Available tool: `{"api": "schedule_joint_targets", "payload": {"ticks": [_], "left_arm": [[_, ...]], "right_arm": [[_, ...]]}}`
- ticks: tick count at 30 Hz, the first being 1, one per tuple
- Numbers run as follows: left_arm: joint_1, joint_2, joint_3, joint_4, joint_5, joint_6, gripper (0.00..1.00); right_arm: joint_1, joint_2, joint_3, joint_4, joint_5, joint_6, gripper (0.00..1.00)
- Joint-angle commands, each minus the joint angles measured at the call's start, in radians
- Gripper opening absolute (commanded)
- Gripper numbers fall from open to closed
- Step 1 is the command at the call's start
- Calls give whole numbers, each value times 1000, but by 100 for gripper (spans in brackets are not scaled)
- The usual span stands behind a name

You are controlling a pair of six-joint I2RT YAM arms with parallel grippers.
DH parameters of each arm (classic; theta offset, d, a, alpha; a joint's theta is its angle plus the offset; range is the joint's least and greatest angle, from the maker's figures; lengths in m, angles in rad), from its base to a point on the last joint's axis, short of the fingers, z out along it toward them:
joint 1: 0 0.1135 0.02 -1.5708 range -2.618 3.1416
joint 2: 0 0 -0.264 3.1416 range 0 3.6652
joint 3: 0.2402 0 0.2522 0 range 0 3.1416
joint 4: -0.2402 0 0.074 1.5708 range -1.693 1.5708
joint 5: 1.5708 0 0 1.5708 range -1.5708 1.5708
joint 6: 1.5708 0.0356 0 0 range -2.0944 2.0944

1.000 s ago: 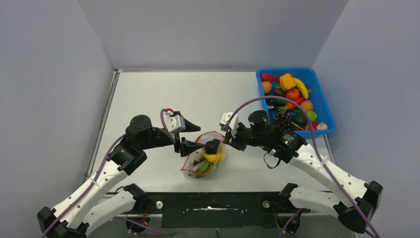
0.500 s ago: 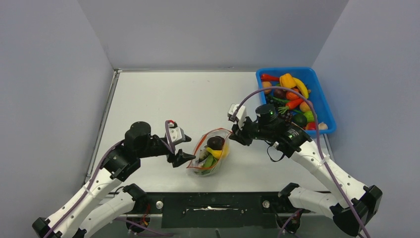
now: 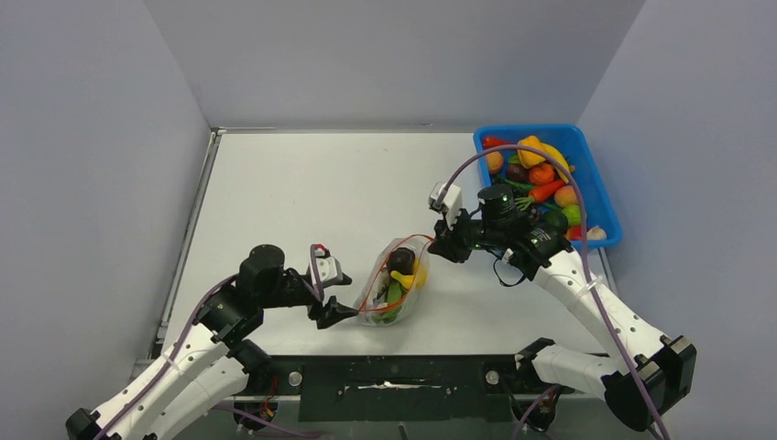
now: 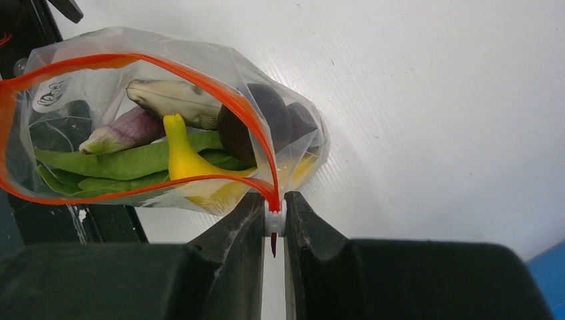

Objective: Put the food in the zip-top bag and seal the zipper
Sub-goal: Zip the zipper food storage bag at the center of the board.

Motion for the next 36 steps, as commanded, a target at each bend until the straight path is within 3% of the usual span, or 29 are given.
{"api": "schedule_joint_targets", "payload": {"ticks": [1,10,18,22,30,36], "left_arm": [[-3,13,-22,126,12,-13,68],[-15,61,-40,242,138,-67,68],[-53,15,-110,342,133,-187,68],[-134,51,-110,333,40,-168,66],[-352,134,-85,378,-317,-134,61],[-401,112,-87,429,-482,-142,54]], "right_arm": [[-25,18,2,54,-28,28,0],[-41,21,-17,75,-42,39,0],[-49,27,-29,94,-48,54,0],[-56,23,-43,107,-47,69,0],[-64,7,-50,114,-47,97,0],[-67,-15,-62,104,-45,109,0]]}}
